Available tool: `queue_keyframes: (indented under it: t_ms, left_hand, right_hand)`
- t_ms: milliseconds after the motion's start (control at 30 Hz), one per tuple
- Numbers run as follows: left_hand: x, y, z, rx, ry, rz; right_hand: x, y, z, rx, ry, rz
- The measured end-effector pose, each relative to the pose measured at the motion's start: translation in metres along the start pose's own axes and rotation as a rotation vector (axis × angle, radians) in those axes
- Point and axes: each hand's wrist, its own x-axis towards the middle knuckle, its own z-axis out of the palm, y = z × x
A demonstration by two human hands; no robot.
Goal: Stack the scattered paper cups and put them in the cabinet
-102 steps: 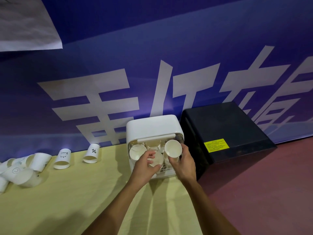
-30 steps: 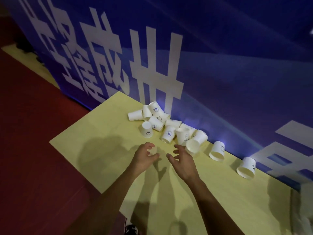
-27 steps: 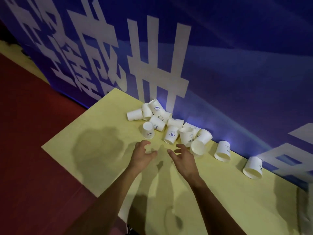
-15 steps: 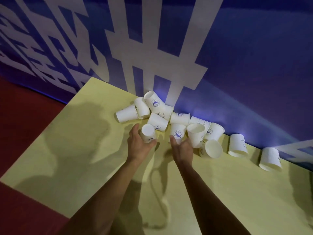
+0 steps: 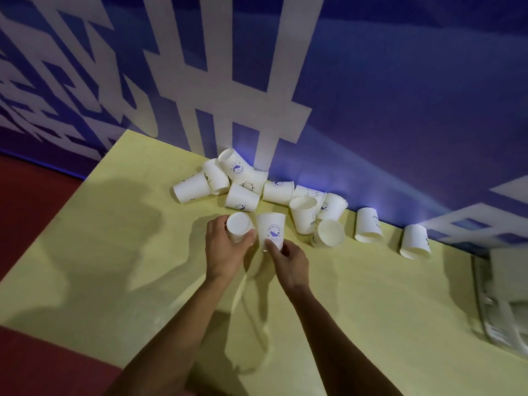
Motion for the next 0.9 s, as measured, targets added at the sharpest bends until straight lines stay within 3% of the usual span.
queue_keyframes:
  t_ms: [167, 400, 633, 800, 900]
  left_hand:
    - [-0.047, 0.02, 0.011, -0.039, 0.0, -0.017]
    - [-0.132, 0.069, 0.08, -0.003, -0.085, 0.012]
    - [-0.218, 0.106, 0.135, -0.038, -0.14, -0.034]
    - [-0.245, 0.139, 0.172, -0.059, -0.283, -0.107]
    - [-0.258, 0.163, 0.209, -0.085, -0.49, -0.102]
  right_hand:
    - [-0.025, 0.012, -0.034, -0.023, -0.02, -0.146]
    - [-0.038, 0.06, -0.144, -0.011, 0.012, -0.076]
    - [-0.06, 0.114, -0.263, 0.204, -0.001, -0.026]
    - [-0.077, 0.139, -0.328, 0.33, 0.032, -0.002]
    - [-0.087, 0.154, -0.37, 0.337, 0.136, 0.006]
